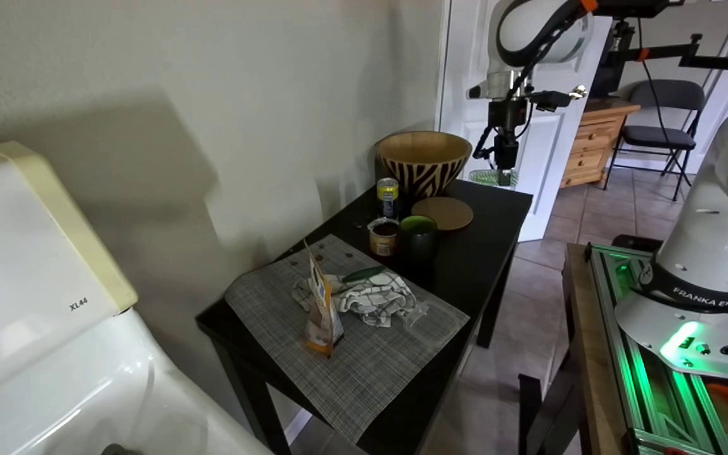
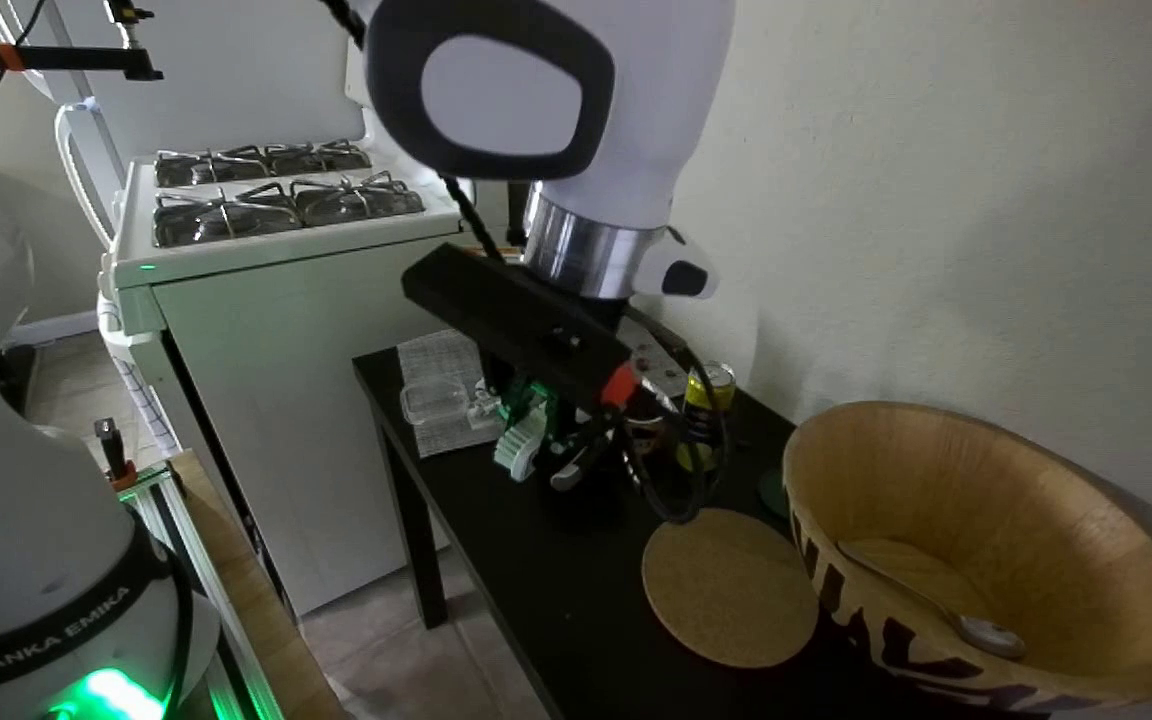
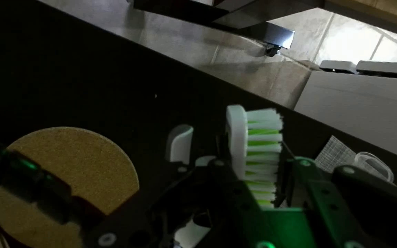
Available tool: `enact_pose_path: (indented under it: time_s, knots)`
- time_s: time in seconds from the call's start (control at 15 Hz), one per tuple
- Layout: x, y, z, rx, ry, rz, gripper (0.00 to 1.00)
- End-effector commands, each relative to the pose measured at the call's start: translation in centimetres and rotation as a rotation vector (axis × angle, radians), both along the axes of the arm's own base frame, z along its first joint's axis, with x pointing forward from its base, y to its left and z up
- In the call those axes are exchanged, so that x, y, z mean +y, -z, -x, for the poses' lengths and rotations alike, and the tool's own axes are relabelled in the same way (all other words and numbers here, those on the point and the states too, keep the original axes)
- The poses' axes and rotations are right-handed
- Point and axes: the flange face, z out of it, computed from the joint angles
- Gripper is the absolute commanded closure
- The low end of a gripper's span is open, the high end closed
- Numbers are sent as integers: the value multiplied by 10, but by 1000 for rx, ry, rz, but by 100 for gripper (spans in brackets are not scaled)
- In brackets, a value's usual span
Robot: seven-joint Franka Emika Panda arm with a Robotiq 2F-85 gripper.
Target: Remove the white brush from the wooden bowl and put it on the table
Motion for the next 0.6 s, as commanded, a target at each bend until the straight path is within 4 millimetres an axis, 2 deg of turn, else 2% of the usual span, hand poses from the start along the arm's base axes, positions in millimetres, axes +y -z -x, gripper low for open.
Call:
enact_pose_path:
  time_s: [0.0, 0.13, 0.2, 0.53]
  knots:
    - [16, 39, 20, -9, 16, 66, 92]
    - [19, 64, 24, 2, 26, 90, 92]
    - [11, 68, 13, 3, 29, 103, 92]
    - [15, 112, 12, 36, 40, 112, 92]
